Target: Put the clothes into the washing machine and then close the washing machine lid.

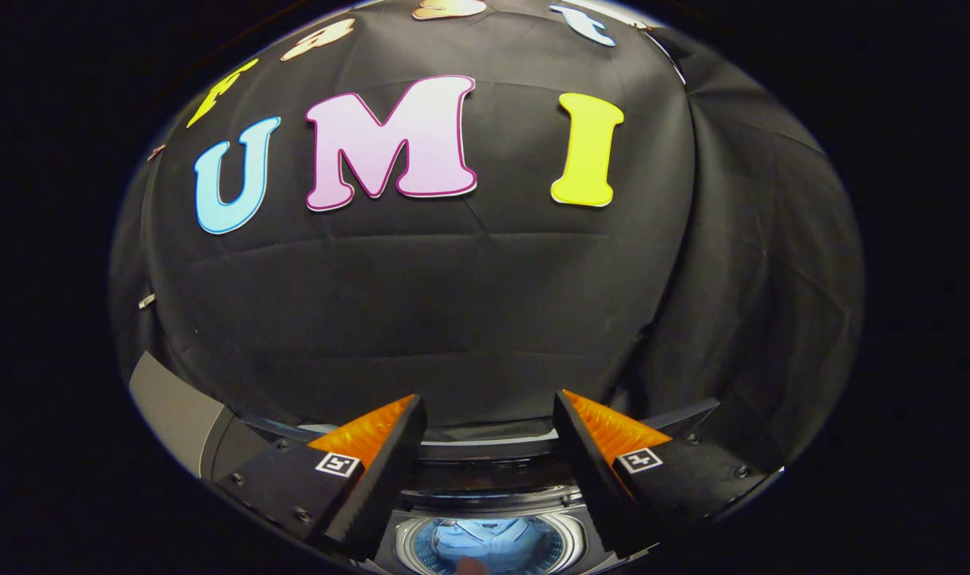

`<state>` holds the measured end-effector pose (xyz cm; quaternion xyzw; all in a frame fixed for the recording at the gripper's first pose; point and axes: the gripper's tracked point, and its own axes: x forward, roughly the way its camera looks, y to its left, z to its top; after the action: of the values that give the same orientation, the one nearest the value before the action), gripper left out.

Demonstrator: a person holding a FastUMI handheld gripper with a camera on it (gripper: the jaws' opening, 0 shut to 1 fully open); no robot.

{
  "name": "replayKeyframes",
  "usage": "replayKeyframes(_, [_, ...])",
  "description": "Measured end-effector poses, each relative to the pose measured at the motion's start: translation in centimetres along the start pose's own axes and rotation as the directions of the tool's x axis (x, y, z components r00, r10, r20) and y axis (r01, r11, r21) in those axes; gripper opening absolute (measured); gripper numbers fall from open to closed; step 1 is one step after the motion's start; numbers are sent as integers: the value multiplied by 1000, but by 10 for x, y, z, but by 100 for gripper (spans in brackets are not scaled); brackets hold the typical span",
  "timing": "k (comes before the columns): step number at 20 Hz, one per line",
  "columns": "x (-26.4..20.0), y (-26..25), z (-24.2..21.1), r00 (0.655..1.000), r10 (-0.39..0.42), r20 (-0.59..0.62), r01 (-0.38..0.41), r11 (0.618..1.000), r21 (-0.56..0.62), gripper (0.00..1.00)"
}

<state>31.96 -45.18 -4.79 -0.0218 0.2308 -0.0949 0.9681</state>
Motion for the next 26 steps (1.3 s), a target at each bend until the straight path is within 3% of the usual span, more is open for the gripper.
replayKeyframes(26, [-87,-4,-58,997,57,45,-58,998,2,100])
